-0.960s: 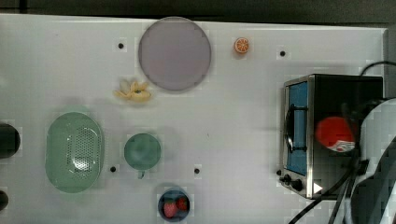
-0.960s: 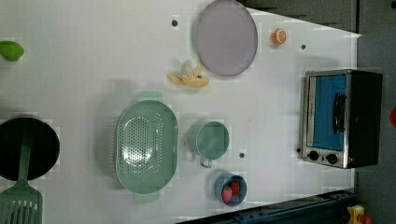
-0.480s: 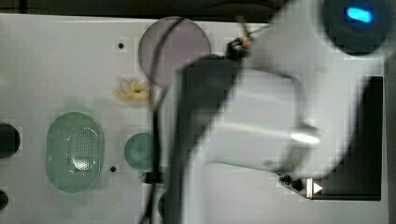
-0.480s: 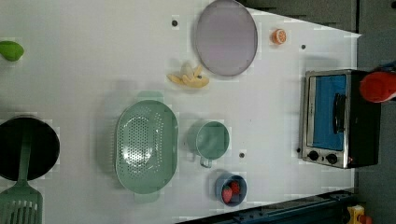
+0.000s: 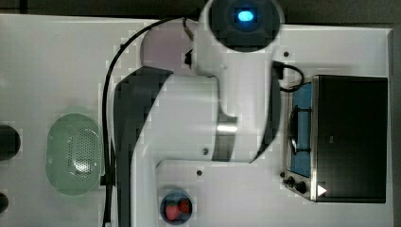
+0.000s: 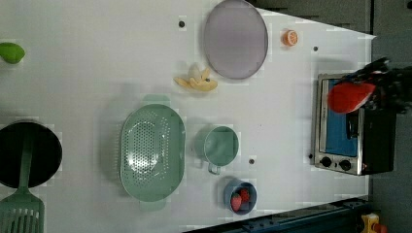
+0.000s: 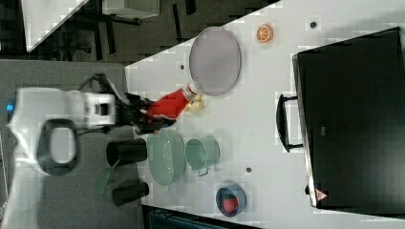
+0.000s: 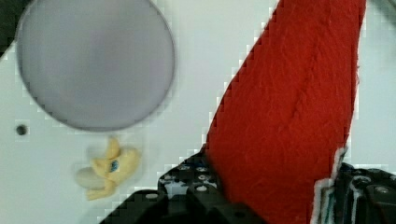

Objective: Pick Ketchup from oven and place it on table.

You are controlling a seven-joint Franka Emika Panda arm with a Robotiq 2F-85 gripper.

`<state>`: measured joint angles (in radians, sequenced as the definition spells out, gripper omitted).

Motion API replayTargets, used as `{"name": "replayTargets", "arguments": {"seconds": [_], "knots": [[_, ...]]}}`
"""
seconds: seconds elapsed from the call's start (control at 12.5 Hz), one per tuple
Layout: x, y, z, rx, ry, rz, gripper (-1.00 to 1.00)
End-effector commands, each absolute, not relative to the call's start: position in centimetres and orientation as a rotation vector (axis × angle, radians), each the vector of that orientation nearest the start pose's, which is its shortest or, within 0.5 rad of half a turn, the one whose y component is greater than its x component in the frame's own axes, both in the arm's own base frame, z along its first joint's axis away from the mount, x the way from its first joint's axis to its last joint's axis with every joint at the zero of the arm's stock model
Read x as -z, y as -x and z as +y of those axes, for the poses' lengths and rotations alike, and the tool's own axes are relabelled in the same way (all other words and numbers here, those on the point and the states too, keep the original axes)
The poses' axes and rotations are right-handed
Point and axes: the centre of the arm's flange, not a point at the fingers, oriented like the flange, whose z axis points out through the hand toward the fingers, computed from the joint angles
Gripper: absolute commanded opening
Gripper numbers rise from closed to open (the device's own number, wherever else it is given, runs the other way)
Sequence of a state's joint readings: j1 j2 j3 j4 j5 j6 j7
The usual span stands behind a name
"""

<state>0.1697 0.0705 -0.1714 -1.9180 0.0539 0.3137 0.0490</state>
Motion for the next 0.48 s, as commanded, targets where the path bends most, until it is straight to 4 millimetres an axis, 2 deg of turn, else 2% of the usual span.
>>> {"name": "replayTargets", "arguments": {"seconds": [0.08,0.16,0.24,0.32,0.4,0.48], "knots": [[-37.2,-54.9,-2.2,-0.186,2.853,1.378,0.21],[-35.3,-54.6,-2.2,-0.184,2.856,1.381,0.21],[-31.4,-53.8,-2.0,-0.188,2.866,1.381,0.21],[-29.4,-53.6,-2.0,-0.192,2.872,1.385,0.21],[-24.4,-53.3,-2.2,-0.191,2.887,1.394,0.21],[-22.6,-53.4,-2.2,-0.178,2.893,1.396,0.21]]}}
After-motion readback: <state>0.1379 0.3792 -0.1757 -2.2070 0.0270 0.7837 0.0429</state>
